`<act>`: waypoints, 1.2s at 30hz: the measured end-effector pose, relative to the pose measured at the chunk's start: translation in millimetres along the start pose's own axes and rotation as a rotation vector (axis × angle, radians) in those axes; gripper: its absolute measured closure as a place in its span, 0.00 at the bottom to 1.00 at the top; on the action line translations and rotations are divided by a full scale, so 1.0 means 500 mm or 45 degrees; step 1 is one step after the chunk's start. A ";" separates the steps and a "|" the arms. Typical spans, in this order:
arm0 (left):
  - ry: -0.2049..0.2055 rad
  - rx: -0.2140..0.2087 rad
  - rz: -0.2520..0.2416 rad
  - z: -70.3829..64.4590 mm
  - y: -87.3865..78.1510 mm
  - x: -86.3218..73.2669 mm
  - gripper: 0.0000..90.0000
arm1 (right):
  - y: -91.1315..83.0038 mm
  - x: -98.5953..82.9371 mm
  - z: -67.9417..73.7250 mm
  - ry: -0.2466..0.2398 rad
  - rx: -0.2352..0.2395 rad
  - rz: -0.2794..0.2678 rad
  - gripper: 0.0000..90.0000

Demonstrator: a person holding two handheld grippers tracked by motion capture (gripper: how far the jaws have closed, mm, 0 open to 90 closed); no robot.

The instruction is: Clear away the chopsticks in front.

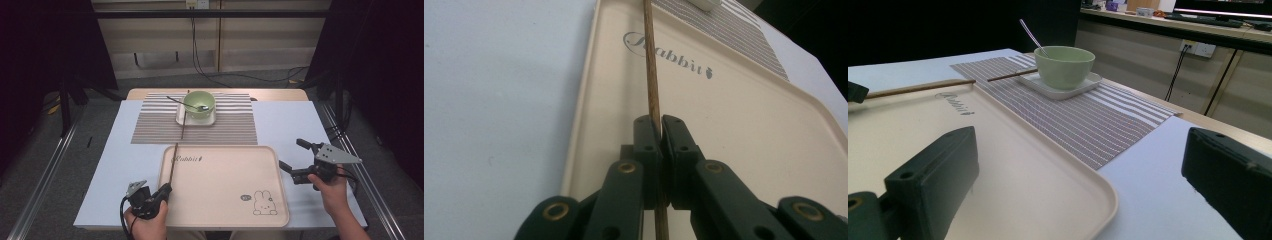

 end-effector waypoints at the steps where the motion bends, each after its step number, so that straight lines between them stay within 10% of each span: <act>1: 0.004 -0.006 -0.003 0.000 -0.001 -0.002 0.96 | 0.000 0.000 0.000 0.001 0.002 -0.001 0.01; 36: 0.038 0.052 0.015 -0.016 0.002 -0.030 0.95 | 0.000 0.001 0.001 -0.013 0.027 0.007 0.02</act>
Point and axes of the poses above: each handheld gripper's, and its own axes: y roughly forward along the jaws, x roughly out of its top, z roughly to its left, the point moved 4 cm from there along y, roughly forward along the jaws, and after that the axes turned 1 degree about y, right-handed, at the moved point
